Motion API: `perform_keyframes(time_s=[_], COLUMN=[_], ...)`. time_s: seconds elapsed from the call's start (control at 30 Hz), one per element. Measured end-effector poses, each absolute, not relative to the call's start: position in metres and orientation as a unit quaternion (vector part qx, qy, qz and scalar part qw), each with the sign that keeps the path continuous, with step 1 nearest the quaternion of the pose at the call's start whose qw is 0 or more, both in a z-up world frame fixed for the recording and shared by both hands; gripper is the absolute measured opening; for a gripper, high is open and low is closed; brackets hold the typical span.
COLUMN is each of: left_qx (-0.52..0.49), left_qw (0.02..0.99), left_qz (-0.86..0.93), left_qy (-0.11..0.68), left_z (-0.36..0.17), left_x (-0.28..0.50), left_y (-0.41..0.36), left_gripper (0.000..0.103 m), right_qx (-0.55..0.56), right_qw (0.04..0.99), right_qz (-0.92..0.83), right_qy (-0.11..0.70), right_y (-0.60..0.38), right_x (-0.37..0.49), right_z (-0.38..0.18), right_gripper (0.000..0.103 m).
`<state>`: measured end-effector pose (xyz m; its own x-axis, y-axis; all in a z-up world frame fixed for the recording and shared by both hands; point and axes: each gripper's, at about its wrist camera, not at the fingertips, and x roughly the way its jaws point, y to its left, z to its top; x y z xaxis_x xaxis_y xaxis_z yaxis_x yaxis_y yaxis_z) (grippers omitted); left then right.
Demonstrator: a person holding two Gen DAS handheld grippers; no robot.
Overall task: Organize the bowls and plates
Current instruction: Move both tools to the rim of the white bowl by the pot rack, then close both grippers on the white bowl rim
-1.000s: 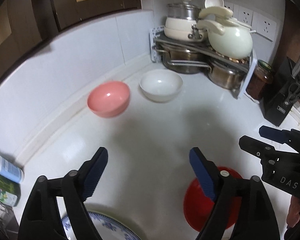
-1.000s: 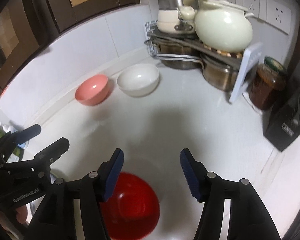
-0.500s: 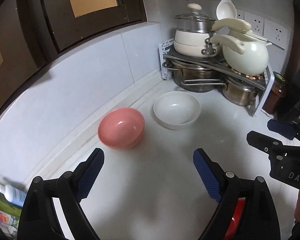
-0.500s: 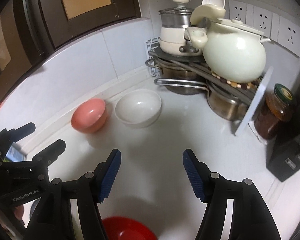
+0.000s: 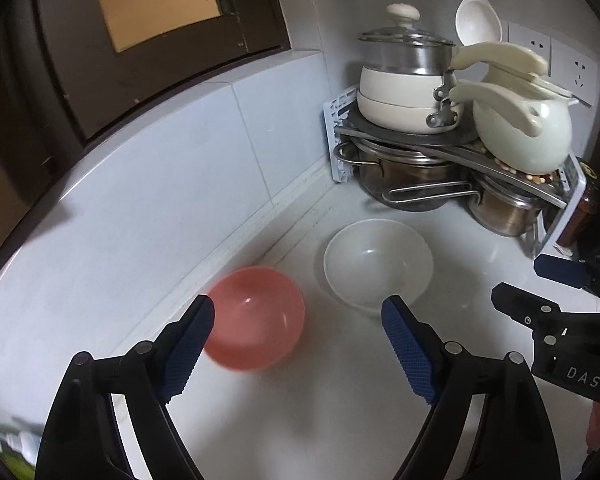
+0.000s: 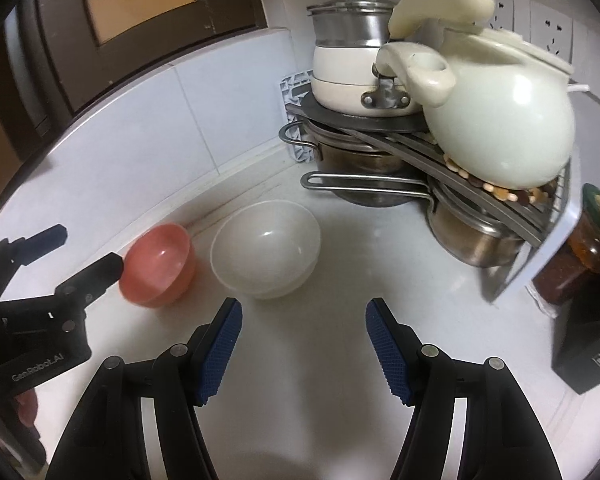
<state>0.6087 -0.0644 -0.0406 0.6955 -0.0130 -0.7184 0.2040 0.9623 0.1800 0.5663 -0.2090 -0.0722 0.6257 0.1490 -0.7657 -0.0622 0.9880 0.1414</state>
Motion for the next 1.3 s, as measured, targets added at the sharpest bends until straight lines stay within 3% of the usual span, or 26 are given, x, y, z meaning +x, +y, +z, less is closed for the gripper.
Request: perform_keyframes(time_s=[0.57, 0.77, 0.93, 1.07, 1.3], left_qx=[0.123, 0.111, 0.111, 0.110, 0.106], left_qw=[0.870, 0.856, 0.845, 0.836, 0.819], left_qz=[-0.118, -0.134, -0.143, -0.146, -0.149], left_qy=[0.462, 0.487, 0.503, 0.518, 0.543], left_z=[-0.110, -0.130, -0.143, -0.154, -0.168], left_x=[0.718, 0.742, 0.756, 0.763, 0.770], left_y=[-0.066, -0.074, -0.081, -0.086, -0.089], left_gripper=[0.065, 0.059, 0.045, 0.040, 0.013], right_qx=[0.071, 0.085, 0.099, 0.106, 0.117], right_qw=[0.877, 0.864, 0.851, 0.840, 0.833], right_qz=[0.025, 0.019, 0.018, 0.024, 0.024], right_qy=[0.475, 0.496, 0.516, 0.531, 0.540], right_y=[-0.204, -0.207, -0.207, -0.205, -0.205], right_x=[0.645, 0.663, 0.672, 0.675, 0.675], right_z=[-0.118, -0.131, -0.143, -0.153, -0.160], right_gripper=[0.064, 0.048, 0.038, 0.029, 0.015])
